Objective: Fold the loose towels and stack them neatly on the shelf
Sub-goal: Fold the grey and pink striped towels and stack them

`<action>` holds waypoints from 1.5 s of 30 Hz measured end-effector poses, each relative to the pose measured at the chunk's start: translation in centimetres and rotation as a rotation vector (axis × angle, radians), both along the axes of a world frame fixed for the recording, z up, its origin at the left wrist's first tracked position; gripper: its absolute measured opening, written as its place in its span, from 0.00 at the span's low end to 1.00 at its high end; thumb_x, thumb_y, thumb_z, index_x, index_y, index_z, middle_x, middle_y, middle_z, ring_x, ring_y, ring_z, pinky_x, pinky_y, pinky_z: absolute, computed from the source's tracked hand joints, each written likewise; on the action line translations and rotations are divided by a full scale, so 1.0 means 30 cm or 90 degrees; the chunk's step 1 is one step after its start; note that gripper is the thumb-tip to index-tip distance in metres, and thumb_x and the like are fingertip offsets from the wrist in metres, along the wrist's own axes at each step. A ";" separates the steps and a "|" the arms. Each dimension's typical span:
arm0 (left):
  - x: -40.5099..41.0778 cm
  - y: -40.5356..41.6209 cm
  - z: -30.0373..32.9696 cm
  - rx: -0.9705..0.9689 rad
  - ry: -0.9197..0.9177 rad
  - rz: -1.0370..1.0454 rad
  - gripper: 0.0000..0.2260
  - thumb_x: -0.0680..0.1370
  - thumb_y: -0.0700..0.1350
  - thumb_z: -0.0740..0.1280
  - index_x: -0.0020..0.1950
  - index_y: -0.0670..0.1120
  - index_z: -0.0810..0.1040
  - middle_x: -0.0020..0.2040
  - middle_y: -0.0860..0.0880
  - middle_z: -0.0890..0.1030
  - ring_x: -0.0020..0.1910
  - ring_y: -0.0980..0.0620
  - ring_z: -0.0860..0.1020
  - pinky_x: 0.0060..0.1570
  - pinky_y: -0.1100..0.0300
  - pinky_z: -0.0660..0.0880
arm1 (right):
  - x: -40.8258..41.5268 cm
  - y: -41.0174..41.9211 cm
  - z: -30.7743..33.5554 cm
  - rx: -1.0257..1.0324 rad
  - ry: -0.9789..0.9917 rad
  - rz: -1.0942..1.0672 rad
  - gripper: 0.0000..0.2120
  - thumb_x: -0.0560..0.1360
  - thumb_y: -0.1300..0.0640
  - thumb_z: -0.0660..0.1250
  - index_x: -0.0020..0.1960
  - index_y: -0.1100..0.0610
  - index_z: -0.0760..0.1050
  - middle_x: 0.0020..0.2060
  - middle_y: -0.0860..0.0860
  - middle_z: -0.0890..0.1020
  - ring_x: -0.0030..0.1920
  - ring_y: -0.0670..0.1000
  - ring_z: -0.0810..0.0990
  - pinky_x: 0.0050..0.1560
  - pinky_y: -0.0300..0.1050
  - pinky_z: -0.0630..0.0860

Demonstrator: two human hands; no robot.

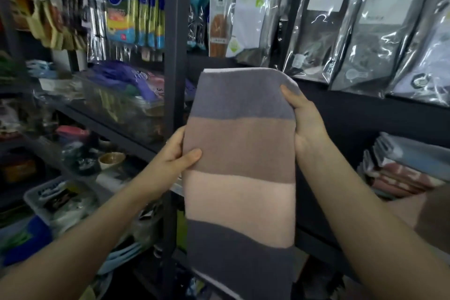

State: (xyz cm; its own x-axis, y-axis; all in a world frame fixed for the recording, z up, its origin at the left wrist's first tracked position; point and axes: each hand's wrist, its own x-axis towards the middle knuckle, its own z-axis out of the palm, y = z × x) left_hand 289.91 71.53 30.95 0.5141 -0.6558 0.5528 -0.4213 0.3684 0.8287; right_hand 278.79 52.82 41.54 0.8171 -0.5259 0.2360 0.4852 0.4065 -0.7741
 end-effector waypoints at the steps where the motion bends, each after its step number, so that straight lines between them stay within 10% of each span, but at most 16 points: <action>1: 0.012 -0.003 0.020 -0.020 0.003 0.011 0.18 0.73 0.46 0.63 0.62 0.57 0.68 0.53 0.63 0.80 0.54 0.63 0.77 0.48 0.70 0.74 | 0.019 -0.011 0.012 0.009 0.011 0.007 0.11 0.77 0.61 0.61 0.58 0.59 0.75 0.43 0.56 0.83 0.41 0.54 0.82 0.42 0.47 0.81; 7: 0.120 -0.073 0.295 -0.056 -0.041 -0.021 0.17 0.76 0.44 0.60 0.56 0.66 0.74 0.53 0.61 0.81 0.51 0.61 0.79 0.44 0.69 0.74 | 0.119 -0.157 0.115 0.007 -0.003 -0.037 0.16 0.79 0.60 0.59 0.38 0.61 0.82 0.35 0.57 0.84 0.34 0.53 0.84 0.32 0.43 0.80; 12: 0.265 -0.293 0.493 0.056 -0.138 0.122 0.15 0.80 0.39 0.57 0.66 0.51 0.68 0.58 0.52 0.78 0.57 0.54 0.75 0.58 0.59 0.71 | 0.232 -0.325 0.171 0.032 0.046 -0.168 0.11 0.79 0.59 0.59 0.56 0.64 0.74 0.49 0.60 0.81 0.40 0.53 0.83 0.30 0.42 0.79; 17: 0.396 -0.442 0.441 0.431 -0.362 0.328 0.15 0.80 0.41 0.56 0.67 0.44 0.62 0.54 0.43 0.76 0.58 0.43 0.74 0.53 0.57 0.68 | 0.328 -0.462 0.076 -0.160 0.221 -0.364 0.09 0.76 0.61 0.65 0.52 0.66 0.73 0.43 0.60 0.79 0.37 0.52 0.77 0.30 0.40 0.77; 21: 0.412 -0.478 0.298 0.692 -0.388 0.323 0.20 0.80 0.42 0.57 0.70 0.37 0.57 0.56 0.37 0.76 0.49 0.42 0.75 0.45 0.54 0.69 | 0.353 -0.503 -0.067 -0.246 0.505 -0.270 0.12 0.78 0.51 0.62 0.53 0.61 0.70 0.44 0.57 0.76 0.43 0.56 0.75 0.41 0.49 0.76; 25: 0.456 -0.476 0.267 0.612 -0.319 0.321 0.19 0.79 0.46 0.61 0.67 0.41 0.64 0.63 0.39 0.73 0.58 0.42 0.74 0.55 0.53 0.70 | 0.338 -0.522 -0.120 -0.253 0.576 -0.254 0.13 0.75 0.50 0.65 0.52 0.58 0.72 0.38 0.55 0.75 0.32 0.51 0.72 0.28 0.40 0.69; 30: 0.472 -0.504 0.315 0.433 -0.362 0.332 0.07 0.77 0.36 0.59 0.51 0.46 0.73 0.50 0.45 0.77 0.45 0.49 0.72 0.39 0.62 0.63 | 0.353 -0.534 -0.074 -0.140 0.391 -0.286 0.05 0.74 0.62 0.66 0.40 0.61 0.72 0.31 0.54 0.73 0.28 0.50 0.71 0.17 0.33 0.66; 33: 0.473 -0.537 0.354 0.346 -0.382 0.368 0.08 0.77 0.35 0.57 0.50 0.44 0.74 0.52 0.40 0.75 0.48 0.47 0.72 0.47 0.57 0.67 | 0.370 -0.535 -0.050 -0.080 0.311 -0.349 0.09 0.75 0.63 0.66 0.37 0.63 0.72 0.31 0.56 0.74 0.28 0.50 0.72 0.27 0.42 0.73; 37: 0.450 -0.575 0.351 0.588 -0.542 0.424 0.16 0.79 0.40 0.57 0.67 0.44 0.66 0.66 0.39 0.64 0.64 0.38 0.65 0.60 0.46 0.63 | 0.353 -0.499 -0.089 -0.036 0.305 -0.292 0.21 0.77 0.61 0.63 0.66 0.69 0.63 0.54 0.62 0.77 0.44 0.54 0.78 0.47 0.48 0.77; 45: 0.144 -0.337 0.326 0.294 -0.592 -0.012 0.20 0.77 0.57 0.57 0.63 0.47 0.75 0.58 0.53 0.77 0.56 0.59 0.72 0.56 0.71 0.65 | 0.159 -0.290 -0.125 -0.267 0.349 -0.130 0.08 0.78 0.57 0.60 0.50 0.60 0.75 0.41 0.57 0.79 0.39 0.53 0.79 0.39 0.41 0.79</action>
State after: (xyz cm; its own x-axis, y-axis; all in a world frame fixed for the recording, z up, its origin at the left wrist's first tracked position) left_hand 294.23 61.42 40.72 0.0011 -0.9081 0.4188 -0.9642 0.1101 0.2412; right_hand 283.55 44.11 37.80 0.7707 -0.6362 0.0349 0.0160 -0.0355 -0.9992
